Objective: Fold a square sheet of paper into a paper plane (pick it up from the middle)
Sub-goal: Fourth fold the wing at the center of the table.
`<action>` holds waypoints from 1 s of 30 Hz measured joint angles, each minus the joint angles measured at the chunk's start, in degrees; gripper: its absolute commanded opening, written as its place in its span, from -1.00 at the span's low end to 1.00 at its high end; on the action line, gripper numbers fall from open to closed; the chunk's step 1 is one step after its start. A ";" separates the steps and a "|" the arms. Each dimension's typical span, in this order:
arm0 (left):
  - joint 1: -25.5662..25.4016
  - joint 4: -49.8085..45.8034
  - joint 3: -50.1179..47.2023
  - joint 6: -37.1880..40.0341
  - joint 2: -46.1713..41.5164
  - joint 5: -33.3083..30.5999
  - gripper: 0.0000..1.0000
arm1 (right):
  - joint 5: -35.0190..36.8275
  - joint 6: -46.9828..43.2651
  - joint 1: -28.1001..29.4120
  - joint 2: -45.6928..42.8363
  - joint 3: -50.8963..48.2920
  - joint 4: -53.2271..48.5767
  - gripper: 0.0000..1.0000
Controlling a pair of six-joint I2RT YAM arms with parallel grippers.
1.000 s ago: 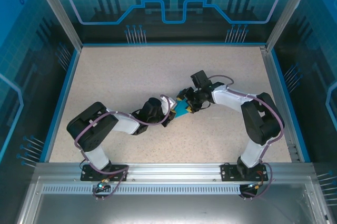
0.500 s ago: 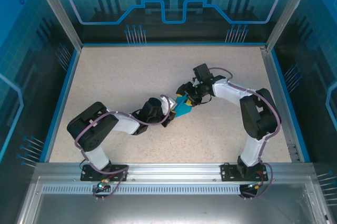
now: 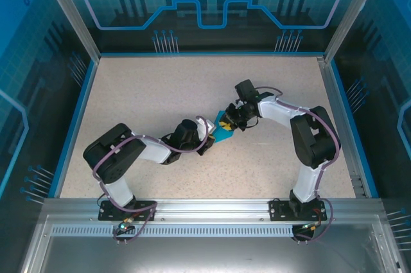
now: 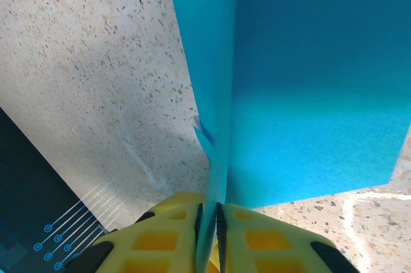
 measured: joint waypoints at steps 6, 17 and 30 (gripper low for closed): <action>0.00 0.00 0.61 0.00 0.81 0.44 -0.42 | -0.42 0.68 0.00 0.00 0.00 -0.55 -0.76; 0.00 0.02 1.73 -0.04 1.55 0.92 -0.71 | -0.87 1.18 0.00 0.00 0.00 -0.96 -0.18; 0.02 -3.74 3.65 -8.87 1.57 6.95 -0.76 | 1.60 -8.79 -1.42 -9.46 -9.03 7.63 0.44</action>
